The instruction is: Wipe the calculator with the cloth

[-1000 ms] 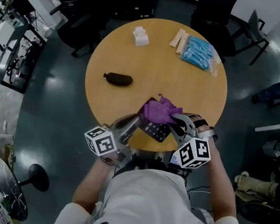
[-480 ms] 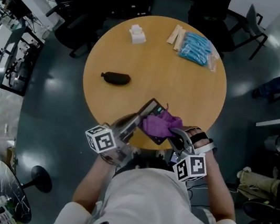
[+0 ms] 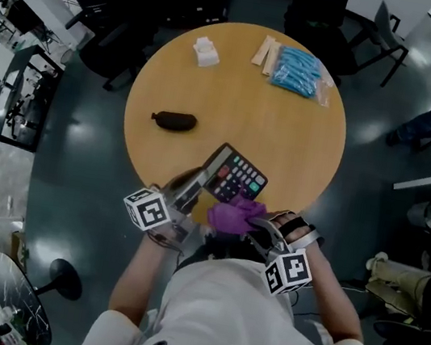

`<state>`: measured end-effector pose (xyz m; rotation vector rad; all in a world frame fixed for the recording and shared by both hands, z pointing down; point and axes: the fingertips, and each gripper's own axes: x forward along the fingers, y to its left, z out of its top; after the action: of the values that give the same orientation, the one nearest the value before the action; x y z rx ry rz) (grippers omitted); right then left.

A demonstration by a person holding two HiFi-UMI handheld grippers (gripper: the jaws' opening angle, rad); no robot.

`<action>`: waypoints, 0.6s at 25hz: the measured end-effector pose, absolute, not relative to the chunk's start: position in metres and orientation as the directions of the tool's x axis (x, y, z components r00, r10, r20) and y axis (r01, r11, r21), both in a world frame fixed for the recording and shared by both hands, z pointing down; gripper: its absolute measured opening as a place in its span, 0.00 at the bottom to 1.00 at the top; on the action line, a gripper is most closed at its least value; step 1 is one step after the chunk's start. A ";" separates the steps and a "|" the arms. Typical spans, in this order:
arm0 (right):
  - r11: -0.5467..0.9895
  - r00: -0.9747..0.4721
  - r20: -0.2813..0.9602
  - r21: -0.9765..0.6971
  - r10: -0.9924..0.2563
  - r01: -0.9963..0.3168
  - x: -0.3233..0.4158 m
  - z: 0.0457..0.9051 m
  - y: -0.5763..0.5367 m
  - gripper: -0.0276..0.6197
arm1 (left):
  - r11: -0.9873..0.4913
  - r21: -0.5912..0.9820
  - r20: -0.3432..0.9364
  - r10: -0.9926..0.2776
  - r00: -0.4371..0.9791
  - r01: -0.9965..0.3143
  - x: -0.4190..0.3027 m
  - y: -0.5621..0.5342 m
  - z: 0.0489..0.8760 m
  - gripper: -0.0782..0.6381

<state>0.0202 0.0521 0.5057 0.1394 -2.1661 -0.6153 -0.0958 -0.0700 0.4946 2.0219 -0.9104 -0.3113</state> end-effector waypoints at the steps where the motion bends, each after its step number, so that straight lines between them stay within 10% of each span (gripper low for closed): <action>1: 0.879 -0.646 0.705 0.465 -0.292 0.111 0.020 0.503 0.055 0.15 | -0.365 0.796 0.105 -0.703 0.704 -0.483 -0.098 -0.072 0.492 0.17; 15: 0.900 -0.901 0.086 0.148 -0.425 -0.410 0.089 0.322 -0.060 0.15 | -0.846 0.506 -0.260 -0.339 0.904 -0.171 -0.111 -0.039 0.369 0.17</action>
<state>0.0891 -0.0596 0.3224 0.6503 -2.9488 -0.1912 -0.1112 -0.0394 0.3686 2.5826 -0.3685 -0.4700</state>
